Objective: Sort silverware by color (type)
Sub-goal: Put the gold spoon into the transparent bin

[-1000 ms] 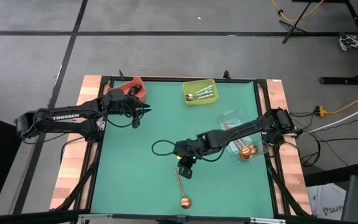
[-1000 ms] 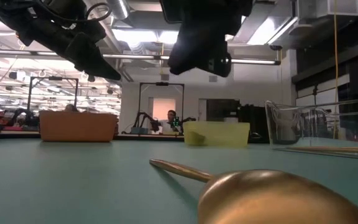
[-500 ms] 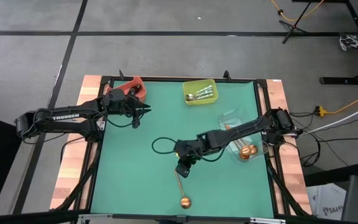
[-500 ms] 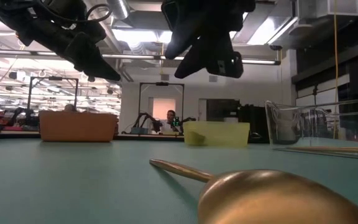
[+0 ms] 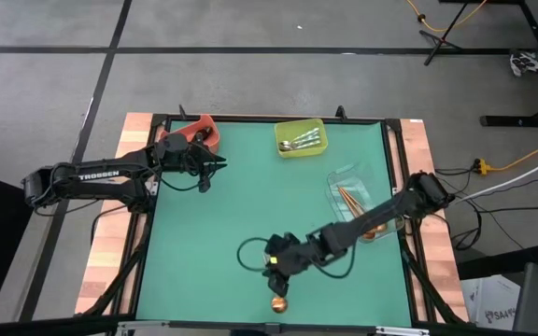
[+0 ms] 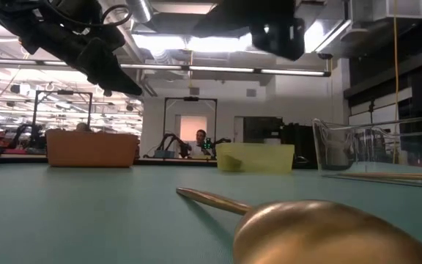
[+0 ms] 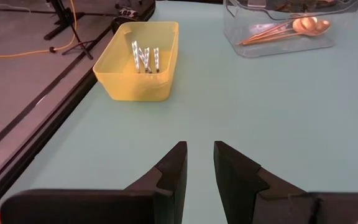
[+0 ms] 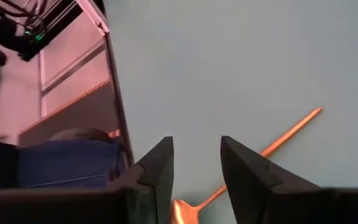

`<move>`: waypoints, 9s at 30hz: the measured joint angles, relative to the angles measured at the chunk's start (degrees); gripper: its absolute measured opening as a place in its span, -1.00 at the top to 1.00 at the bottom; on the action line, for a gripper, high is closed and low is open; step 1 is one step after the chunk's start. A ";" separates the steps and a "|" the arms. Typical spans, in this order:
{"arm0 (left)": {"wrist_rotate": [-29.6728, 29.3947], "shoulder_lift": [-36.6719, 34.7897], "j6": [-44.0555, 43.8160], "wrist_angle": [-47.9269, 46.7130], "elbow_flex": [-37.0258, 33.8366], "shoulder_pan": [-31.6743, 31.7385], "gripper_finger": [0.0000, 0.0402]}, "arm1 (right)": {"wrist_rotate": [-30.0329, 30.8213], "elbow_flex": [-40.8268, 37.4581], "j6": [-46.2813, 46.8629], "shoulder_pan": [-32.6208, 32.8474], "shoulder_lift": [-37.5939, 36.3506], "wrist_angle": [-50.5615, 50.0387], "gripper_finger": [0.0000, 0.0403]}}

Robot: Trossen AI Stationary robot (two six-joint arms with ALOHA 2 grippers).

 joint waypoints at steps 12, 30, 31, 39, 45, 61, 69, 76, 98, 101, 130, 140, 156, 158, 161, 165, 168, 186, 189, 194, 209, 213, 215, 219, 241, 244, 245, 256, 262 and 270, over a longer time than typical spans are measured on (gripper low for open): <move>0.00 0.00 -0.14 -0.34 0.00 -0.02 0.64 | 16.14 0.00 2.92 6.03 0.33 -0.14 0.39; -0.05 -0.01 -0.13 -3.47 0.02 -0.02 0.64 | 18.21 -0.02 2.96 6.51 7.71 -0.15 0.39; -0.07 -0.01 -0.13 -3.43 0.02 -0.02 0.64 | 17.76 -0.02 2.94 6.51 8.18 -0.19 0.39; -0.17 -0.01 -0.13 -3.45 0.02 -0.02 0.64 | 15.76 -0.02 2.30 6.51 10.68 0.03 0.39; -0.20 -0.01 -0.11 -3.41 0.02 -0.02 0.64 | 13.20 -0.04 2.26 6.55 12.19 0.38 0.39; -0.26 0.01 -0.06 -3.59 0.04 -0.02 0.64 | 11.50 0.09 -0.59 6.53 14.95 1.83 0.39; -0.26 0.01 -0.07 -4.44 0.07 -0.02 0.64 | 11.96 0.13 -0.71 6.55 15.19 1.33 0.39; -0.26 0.01 0.00 -4.42 0.07 -0.02 0.64 | 12.46 0.15 -0.54 6.55 15.19 0.38 0.49; -0.26 0.01 0.07 -4.38 0.07 0.00 0.64 | 9.98 -0.07 3.93 6.46 15.35 2.46 0.73; -0.26 0.00 0.07 -4.30 0.07 -0.02 0.64 | 9.57 -0.20 3.83 6.44 15.44 4.65 0.73; -0.25 -0.01 0.11 -4.31 0.07 -0.01 0.64 | 4.09 -0.11 15.82 6.48 15.50 7.44 0.74; -0.25 -0.01 0.10 -4.31 0.07 0.00 0.64 | 4.20 -0.07 15.95 6.44 15.50 7.61 0.95; -0.25 -0.01 0.11 -4.31 0.04 -0.02 0.64 | 5.05 -0.07 15.84 6.42 15.44 7.59 0.99; -0.26 -0.01 0.11 -4.31 0.04 0.00 0.64 | 5.06 -0.07 15.84 6.40 15.41 7.59 0.99; -0.26 -0.01 0.11 -4.31 0.04 -0.01 0.64 | 5.07 -0.07 15.83 6.40 15.41 7.65 0.99; -0.24 -0.01 0.11 -4.31 0.04 0.00 0.64 | 5.07 -0.07 15.73 6.40 15.41 8.49 0.99; -0.26 -0.01 0.10 -4.31 0.04 0.00 0.64 | 5.07 -0.07 15.71 6.40 15.41 9.38 1.00; -0.25 -0.01 0.10 -4.29 0.02 0.00 0.64 | 5.16 -0.07 14.24 4.76 14.40 12.35 1.00; -0.26 0.01 0.11 -4.31 0.00 -0.02 0.64 | 5.31 -0.07 13.89 4.43 13.00 11.78 1.00; -0.26 0.00 0.10 -4.22 0.00 -0.01 0.64 | 5.59 -0.07 11.33 3.54 9.87 9.31 1.00; -0.26 0.00 0.10 -4.26 0.00 -0.01 0.64 | 8.05 -0.03 8.70 0.03 -4.20 -15.11 1.00; -0.24 0.01 0.11 -4.27 0.00 0.00 0.64 | 10.76 -0.02 8.35 -0.03 -8.39 -21.69 1.00; -0.26 0.01 0.09 -4.31 0.00 0.00 0.64 | 12.17 -0.02 8.47 -0.03 -10.38 -24.64 1.00; -0.25 0.01 0.10 -4.27 0.00 0.00 0.64 | 14.01 -0.02 8.71 0.01 -14.46 -30.39 1.00; 6.25 -4.00 -1.37 -4.29 0.00 -4.38 0.64 | 21.31 -0.02 16.54 0.01 -29.37 -66.87 1.00; 5.88 -7.68 -3.90 -4.33 0.00 -7.48 0.64 | 22.52 -0.02 16.65 0.01 -30.69 -68.61 1.00; 5.86 -9.30 -4.72 -4.49 0.00 -8.60 0.64 | 23.04 -0.02 16.66 0.01 -31.05 -69.14 1.00; 1.40 -27.91 -13.03 -14.05 0.02 -21.35 0.64 | 26.46 -2.62 20.27 0.01 -35.56 -72.04 1.00; -4.93 -33.73 -13.35 -19.45 0.02 -27.24 0.64 | 26.05 -9.37 25.47 -0.01 -40.63 -71.73 1.00; -4.42 -36.38 -8.55 -11.76 -5.23 -31.40 0.64 | 26.57 -17.98 28.67 0.01 -47.41 -67.24 1.00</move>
